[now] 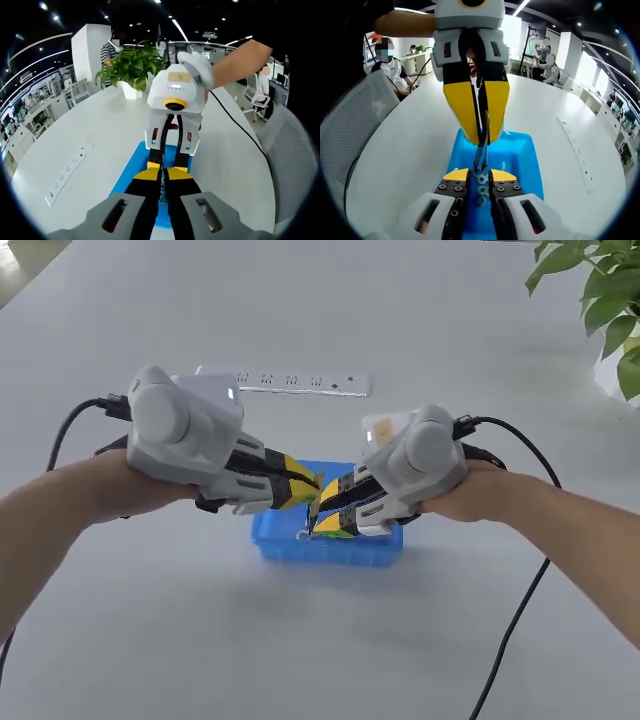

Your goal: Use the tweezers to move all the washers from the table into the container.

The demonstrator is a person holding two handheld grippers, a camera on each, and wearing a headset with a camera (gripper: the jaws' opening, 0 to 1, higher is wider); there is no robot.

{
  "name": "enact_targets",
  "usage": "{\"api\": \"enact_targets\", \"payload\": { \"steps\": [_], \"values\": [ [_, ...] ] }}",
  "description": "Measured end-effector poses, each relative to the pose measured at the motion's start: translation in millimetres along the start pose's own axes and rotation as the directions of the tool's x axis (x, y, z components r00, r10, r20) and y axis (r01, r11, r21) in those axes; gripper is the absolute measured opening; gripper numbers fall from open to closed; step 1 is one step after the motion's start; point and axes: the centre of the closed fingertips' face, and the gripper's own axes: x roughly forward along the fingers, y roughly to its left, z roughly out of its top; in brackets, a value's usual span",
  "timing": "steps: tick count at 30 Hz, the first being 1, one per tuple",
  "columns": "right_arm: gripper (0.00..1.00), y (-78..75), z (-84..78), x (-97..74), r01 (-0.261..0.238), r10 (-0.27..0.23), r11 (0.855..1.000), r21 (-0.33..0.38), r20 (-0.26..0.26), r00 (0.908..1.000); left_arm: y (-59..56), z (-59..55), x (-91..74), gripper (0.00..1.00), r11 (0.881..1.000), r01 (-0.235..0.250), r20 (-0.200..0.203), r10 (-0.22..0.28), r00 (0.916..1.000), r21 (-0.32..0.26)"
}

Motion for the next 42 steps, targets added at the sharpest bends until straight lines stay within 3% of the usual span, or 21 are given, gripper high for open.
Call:
{"api": "enact_targets", "payload": {
  "steps": [6,26,31,42],
  "values": [
    [0.15,1.3,5.4,-6.6,0.02,-0.02,1.0,0.0,0.013,0.9997,-0.2,10.3,-4.2,0.06,1.0,-0.005,0.02,0.005,0.9998,-0.001],
    [0.12,17.0,38.9,-31.9,0.065,-0.065,0.998,0.01,0.115,0.9913,-20.6,42.0,-24.5,0.06,1.0,0.018,0.055,-0.018,0.9983,-0.002],
    [0.11,23.4,45.2,-36.3,0.069,-0.073,0.997,0.03,0.144,0.9869,-26.5,46.3,-28.6,0.06,1.0,0.024,0.065,-0.024,0.9976,-0.002],
    [0.08,28.9,44.1,-43.4,0.093,-0.103,0.992,0.086,0.13,0.9861,-35.7,47.8,-33.2,0.06,0.999,0.031,0.059,-0.032,0.9978,0.005]
  ]
}}
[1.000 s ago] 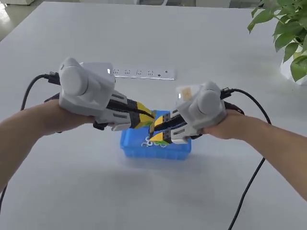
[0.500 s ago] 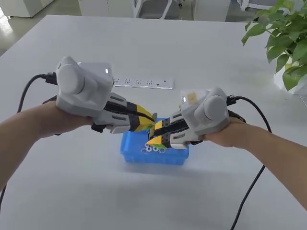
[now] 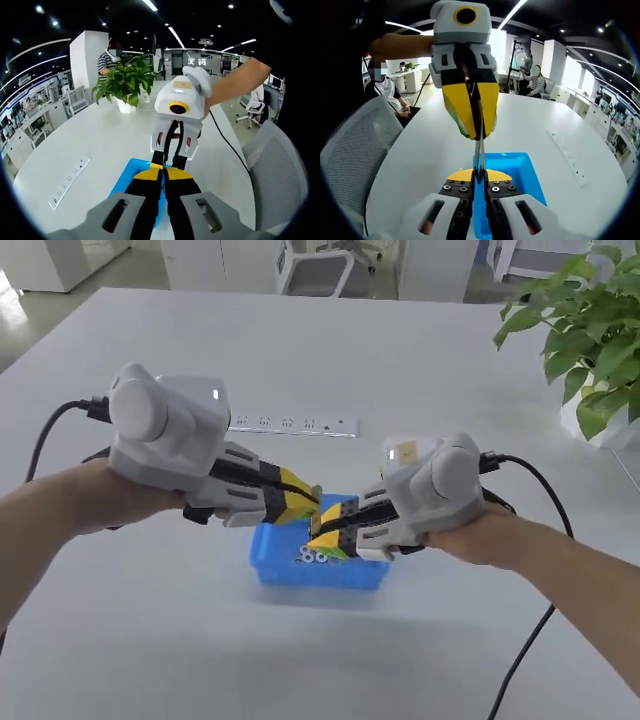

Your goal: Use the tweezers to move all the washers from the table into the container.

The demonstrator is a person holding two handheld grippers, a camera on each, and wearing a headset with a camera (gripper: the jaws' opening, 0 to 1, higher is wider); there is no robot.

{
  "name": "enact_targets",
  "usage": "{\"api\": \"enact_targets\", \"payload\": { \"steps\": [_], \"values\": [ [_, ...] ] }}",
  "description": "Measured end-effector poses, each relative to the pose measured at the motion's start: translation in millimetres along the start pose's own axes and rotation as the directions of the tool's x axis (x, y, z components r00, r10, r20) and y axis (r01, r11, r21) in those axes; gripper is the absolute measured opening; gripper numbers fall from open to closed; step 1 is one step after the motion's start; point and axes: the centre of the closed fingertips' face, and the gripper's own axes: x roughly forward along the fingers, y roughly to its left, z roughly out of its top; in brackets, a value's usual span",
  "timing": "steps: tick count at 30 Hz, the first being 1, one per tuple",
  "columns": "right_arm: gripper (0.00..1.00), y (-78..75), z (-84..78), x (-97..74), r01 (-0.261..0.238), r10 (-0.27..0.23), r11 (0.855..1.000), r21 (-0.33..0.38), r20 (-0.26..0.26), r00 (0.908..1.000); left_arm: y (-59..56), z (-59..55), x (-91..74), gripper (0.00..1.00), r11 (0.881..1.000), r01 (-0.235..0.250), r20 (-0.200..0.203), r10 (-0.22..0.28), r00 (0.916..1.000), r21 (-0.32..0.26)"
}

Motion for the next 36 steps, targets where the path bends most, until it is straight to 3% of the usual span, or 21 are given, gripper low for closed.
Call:
{"api": "enact_targets", "payload": {
  "steps": [7,16,27,36],
  "values": [
    [0.06,14.1,-0.9,-1.8,-0.018,0.019,0.999,0.04,-0.024,0.9995,-9.9,-2.2,-1.2,0.07,1.0,0.015,-0.024,-0.015,0.9996,0.02],
    [0.06,27.6,-1.7,-1.4,-0.027,0.028,0.999,0.028,-0.06,0.9978,-21.8,-0.3,-4.4,0.08,0.999,0.033,-0.041,-0.031,0.9987,0.042],
    [0.06,45.0,-11.9,-3.1,-0.056,0.055,0.998,-0.005,-0.125,0.9906,-40.3,-12.2,-7.7,0.06,0.993,0.094,-0.126,-0.084,0.9885,0.073],
    [0.06,52.9,-18.7,-2.1,-0.076,0.072,0.997,-0.016,-0.162,0.9841,-48.8,-13.4,-7.4,0.06,0.99,0.121,-0.137,-0.11,0.9844,0.073]
  ]
}}
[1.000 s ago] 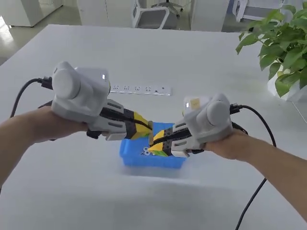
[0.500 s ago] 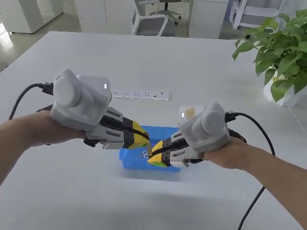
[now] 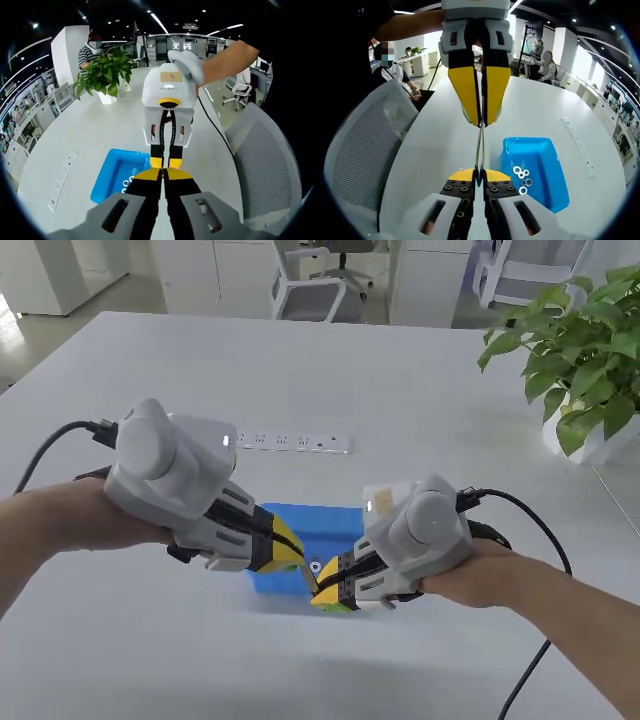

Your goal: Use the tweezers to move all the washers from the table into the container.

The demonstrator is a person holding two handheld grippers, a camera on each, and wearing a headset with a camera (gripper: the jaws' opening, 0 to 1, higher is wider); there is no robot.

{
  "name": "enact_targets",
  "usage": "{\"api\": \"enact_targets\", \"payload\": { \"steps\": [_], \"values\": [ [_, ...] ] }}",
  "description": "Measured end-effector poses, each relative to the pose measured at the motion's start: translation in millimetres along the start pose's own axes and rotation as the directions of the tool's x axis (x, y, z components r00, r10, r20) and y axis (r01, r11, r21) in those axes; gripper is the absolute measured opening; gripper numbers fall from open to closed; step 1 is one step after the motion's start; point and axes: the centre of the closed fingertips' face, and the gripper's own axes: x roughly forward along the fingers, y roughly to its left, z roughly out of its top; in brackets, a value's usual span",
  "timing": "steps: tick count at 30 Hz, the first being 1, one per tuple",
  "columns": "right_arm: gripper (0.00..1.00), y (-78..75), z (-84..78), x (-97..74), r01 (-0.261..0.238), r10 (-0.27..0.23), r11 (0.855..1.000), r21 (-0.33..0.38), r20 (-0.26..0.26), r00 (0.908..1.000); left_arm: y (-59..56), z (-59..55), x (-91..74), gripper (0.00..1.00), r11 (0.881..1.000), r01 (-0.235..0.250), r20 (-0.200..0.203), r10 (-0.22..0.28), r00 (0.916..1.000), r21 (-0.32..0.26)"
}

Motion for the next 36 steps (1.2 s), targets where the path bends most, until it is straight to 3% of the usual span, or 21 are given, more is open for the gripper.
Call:
{"api": "enact_targets", "payload": {
  "steps": [7,12,23,28,36],
  "values": [
    [0.06,4.7,-8.5,0.3,0.0,0.0,1.0,-0.016,-0.031,0.9995,-5.3,-13.0,3.0,0.06,1.0,0.015,-0.052,-0.014,0.9985,0.014],
    [0.06,7.8,-15.8,0.0,-0.001,-0.001,1.0,-0.025,-0.056,0.9984,-9.6,-29.4,6.7,0.05,0.999,0.022,-0.106,-0.018,0.9942,0.04],
    [0.06,15.3,-33.7,5.5,0.008,-0.011,1.0,-0.021,-0.105,0.9945,-16.9,-59.7,22.0,0.05,0.998,0.01,-0.162,0.001,0.9868,0.065],
    [0.06,15.5,-41.0,9.3,0.018,-0.022,0.999,-0.032,-0.131,0.9912,-12.7,-84.3,33.4,0.05,0.997,0.008,-0.214,0.01,0.9769,0.08],
    [0.06,18.7,-54.5,18.9,0.014,-0.015,1.0,-0.006,-0.158,0.9874,-9.6,-107.4,48.4,0.06,0.998,0.014,-0.25,0.002,0.9683,0.062]
  ]
}}
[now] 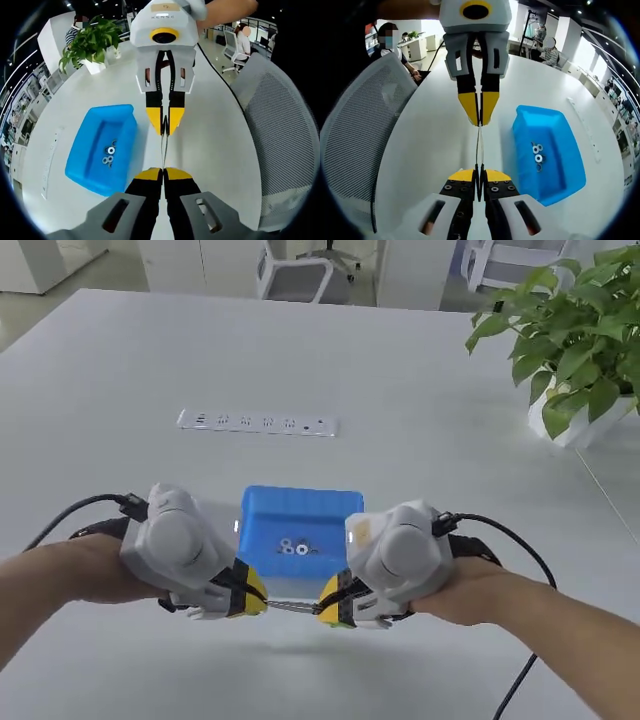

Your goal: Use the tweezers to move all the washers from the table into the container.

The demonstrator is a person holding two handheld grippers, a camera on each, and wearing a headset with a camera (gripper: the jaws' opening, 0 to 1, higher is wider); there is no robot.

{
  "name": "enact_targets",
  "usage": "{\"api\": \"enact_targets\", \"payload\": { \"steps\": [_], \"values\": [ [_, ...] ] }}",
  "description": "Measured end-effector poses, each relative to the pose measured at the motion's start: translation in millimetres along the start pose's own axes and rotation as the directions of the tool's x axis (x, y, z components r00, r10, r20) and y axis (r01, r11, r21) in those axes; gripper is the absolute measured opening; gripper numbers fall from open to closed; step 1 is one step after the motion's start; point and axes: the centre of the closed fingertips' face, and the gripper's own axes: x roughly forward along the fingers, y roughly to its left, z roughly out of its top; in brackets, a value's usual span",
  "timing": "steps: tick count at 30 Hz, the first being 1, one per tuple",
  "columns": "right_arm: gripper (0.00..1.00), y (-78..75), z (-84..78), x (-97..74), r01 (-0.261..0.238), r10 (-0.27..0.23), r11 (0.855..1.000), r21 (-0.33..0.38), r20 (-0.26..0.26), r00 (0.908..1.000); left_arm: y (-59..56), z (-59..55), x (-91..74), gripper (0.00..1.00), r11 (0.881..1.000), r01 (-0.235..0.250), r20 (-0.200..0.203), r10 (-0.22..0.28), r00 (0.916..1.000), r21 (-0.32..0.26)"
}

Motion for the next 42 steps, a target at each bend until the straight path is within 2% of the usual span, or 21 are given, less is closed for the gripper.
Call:
{"api": "enact_targets", "payload": {
  "steps": [3,7,13,18,34,42],
  "values": [
    [0.07,1.8,-5.3,5.4,0.001,-0.001,1.0,0.004,-0.014,0.9999,-1.8,-7.3,9.7,0.06,1.0,0.009,-0.021,-0.009,0.9997,-0.006],
    [0.07,3.9,-11.1,11.6,-0.001,0.002,1.0,0.009,-0.031,0.9995,-2.5,-13.9,18.7,0.06,1.0,0.008,-0.053,-0.007,0.9986,0.018],
    [0.08,2.6,-15.1,16.2,0.0,0.001,0.999,0.032,-0.036,0.9994,-1.1,-21.6,25.7,0.06,1.0,0.012,-0.066,-0.011,0.9978,0.012],
    [0.1,4.4,-15.3,21.1,-0.004,0.004,1.0,0.01,-0.032,0.9995,-4.0,-27.8,28.9,0.06,1.0,0.02,-0.083,-0.018,0.9964,0.012],
    [0.11,6.3,-15.7,27.6,-0.018,0.018,1.0,-0.013,-0.041,0.999,-9.5,-37.5,31.2,0.06,1.0,0.031,-0.105,-0.03,0.994,0.002],
    [0.11,6.7,-16.7,27.1,-0.021,0.021,1.0,-0.017,-0.045,0.9988,-10.2,-38.3,30.4,0.06,0.999,0.032,-0.093,-0.034,0.995,-0.019]
  ]
}}
